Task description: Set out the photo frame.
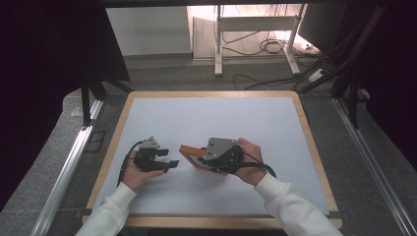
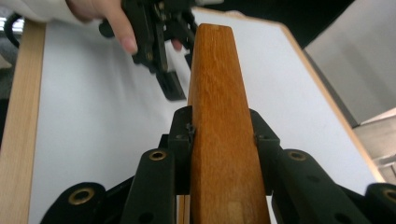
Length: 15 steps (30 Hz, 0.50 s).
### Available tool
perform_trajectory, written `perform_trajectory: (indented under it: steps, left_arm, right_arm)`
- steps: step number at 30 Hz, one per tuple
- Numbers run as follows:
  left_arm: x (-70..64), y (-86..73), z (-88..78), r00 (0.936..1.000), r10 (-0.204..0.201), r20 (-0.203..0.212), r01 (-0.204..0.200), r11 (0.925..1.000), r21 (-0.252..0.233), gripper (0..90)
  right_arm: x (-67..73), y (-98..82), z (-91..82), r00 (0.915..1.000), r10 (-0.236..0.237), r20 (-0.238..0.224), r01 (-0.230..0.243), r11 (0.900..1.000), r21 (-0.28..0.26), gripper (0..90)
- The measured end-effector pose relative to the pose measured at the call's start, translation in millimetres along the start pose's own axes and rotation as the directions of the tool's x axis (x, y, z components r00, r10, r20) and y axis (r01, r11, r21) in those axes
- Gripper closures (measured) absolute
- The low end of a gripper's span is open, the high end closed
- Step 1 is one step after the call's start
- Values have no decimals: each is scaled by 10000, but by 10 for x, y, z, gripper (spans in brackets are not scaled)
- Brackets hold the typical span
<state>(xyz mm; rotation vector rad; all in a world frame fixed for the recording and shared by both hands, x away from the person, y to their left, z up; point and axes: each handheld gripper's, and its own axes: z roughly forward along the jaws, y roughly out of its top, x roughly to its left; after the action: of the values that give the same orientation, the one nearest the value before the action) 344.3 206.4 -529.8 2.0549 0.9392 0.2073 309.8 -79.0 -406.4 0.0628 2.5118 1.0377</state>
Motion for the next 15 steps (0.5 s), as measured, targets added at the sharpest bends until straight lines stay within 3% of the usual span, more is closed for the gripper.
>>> perform_trajectory:
  steps: [4,7,10,15]
  left_arm:
    - [2,-3,11,10000,-12,16,12,10000,41,298]
    - [-10,-3,28,10000,-11,33,11,10000,87,297]
    - [-14,-3,39,10000,42,30,-43,9999,151,297]
    - [-22,-7,45,10000,65,68,-67,9998,195,296]
  right_arm:
    - [-136,-106,-28,9977,671,123,-669,9976,-183,685]
    - [-279,-210,-38,9910,1341,39,-1340,9906,-260,668]
    - [-361,-279,-29,9887,1421,478,-1414,9898,-192,619]
    - [-485,-340,16,9809,1836,644,-1821,9829,-275,583]
